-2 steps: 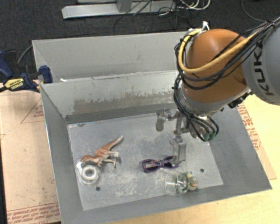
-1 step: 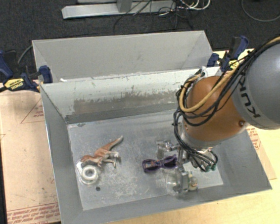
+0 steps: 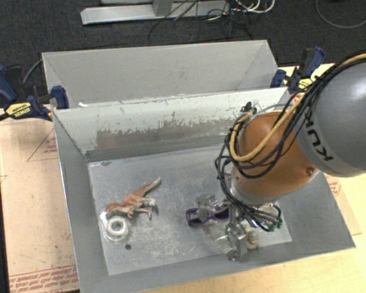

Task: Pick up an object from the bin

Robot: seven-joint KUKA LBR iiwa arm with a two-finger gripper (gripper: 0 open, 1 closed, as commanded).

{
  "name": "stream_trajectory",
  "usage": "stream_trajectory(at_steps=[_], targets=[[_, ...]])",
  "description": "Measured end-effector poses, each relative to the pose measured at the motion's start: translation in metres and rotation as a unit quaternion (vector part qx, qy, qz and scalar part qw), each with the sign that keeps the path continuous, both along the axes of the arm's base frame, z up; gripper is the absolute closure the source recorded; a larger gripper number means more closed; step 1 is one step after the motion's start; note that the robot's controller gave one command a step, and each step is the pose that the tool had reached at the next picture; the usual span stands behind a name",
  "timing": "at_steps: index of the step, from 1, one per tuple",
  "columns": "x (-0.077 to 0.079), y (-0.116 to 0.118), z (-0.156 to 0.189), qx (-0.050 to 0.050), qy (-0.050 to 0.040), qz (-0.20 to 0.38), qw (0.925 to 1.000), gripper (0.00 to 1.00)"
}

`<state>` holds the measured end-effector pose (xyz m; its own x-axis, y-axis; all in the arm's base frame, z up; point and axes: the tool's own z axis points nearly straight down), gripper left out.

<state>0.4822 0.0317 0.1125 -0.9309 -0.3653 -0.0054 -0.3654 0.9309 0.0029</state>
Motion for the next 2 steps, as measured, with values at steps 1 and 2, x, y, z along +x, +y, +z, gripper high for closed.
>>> stream_trajectory(at_steps=[1,2], targets=[[0.087,-0.002,-0.041,0.001,-0.0029,-0.04,0.9992,0.0],[0.059,-0.022,-0.042,0.001,-0.001,0.051,0.9987,1.0]])
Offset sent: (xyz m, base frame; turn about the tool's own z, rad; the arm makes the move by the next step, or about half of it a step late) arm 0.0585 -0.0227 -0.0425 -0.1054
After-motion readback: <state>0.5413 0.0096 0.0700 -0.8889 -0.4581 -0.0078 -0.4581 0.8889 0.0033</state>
